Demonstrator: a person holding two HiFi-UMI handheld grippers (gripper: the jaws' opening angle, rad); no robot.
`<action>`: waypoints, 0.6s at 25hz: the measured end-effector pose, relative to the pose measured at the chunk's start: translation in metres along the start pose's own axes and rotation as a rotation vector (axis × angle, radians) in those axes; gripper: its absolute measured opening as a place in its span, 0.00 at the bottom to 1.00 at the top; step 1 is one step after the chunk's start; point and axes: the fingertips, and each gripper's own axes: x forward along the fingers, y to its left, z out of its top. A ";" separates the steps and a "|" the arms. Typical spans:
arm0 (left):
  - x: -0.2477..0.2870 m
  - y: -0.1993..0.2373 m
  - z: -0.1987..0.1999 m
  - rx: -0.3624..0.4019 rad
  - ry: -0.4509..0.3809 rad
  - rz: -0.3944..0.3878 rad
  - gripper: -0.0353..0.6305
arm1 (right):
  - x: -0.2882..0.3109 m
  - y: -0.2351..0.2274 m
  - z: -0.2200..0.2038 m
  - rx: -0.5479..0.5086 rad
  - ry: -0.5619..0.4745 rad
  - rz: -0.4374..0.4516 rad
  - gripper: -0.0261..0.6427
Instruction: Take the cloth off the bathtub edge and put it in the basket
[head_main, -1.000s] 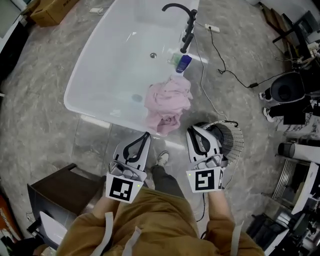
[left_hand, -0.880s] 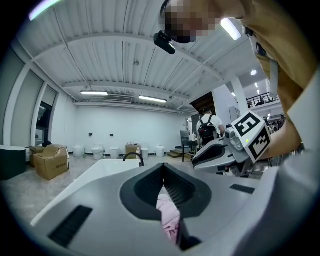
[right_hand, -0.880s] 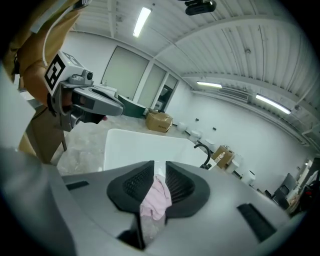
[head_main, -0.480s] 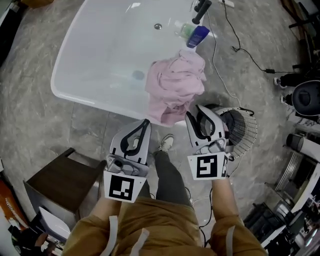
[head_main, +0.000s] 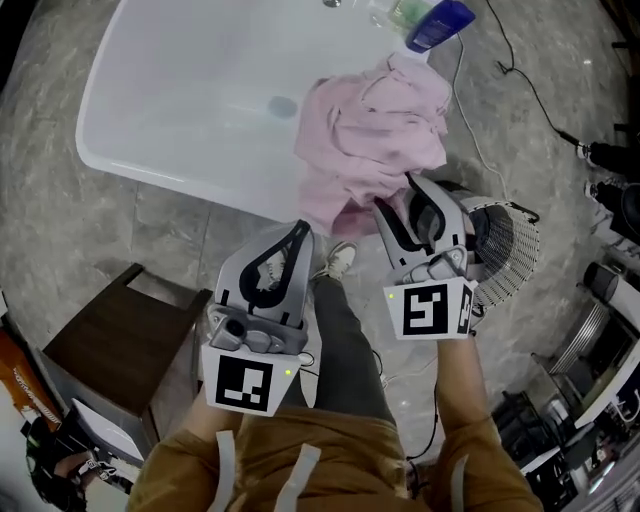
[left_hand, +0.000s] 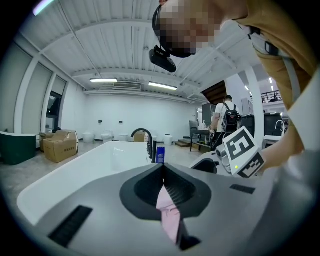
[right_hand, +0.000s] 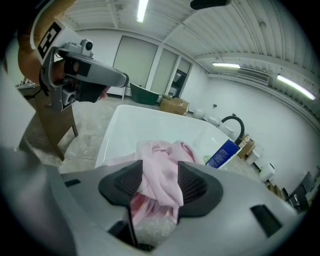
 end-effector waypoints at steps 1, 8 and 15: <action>0.003 0.002 -0.003 0.000 -0.001 0.001 0.06 | 0.005 0.002 -0.004 -0.004 0.003 0.006 0.36; 0.013 0.021 -0.029 -0.021 0.016 0.059 0.06 | 0.038 0.009 -0.029 -0.021 0.032 0.031 0.46; 0.017 0.031 -0.040 -0.036 0.033 0.084 0.06 | 0.071 0.004 -0.045 -0.040 0.087 0.058 0.56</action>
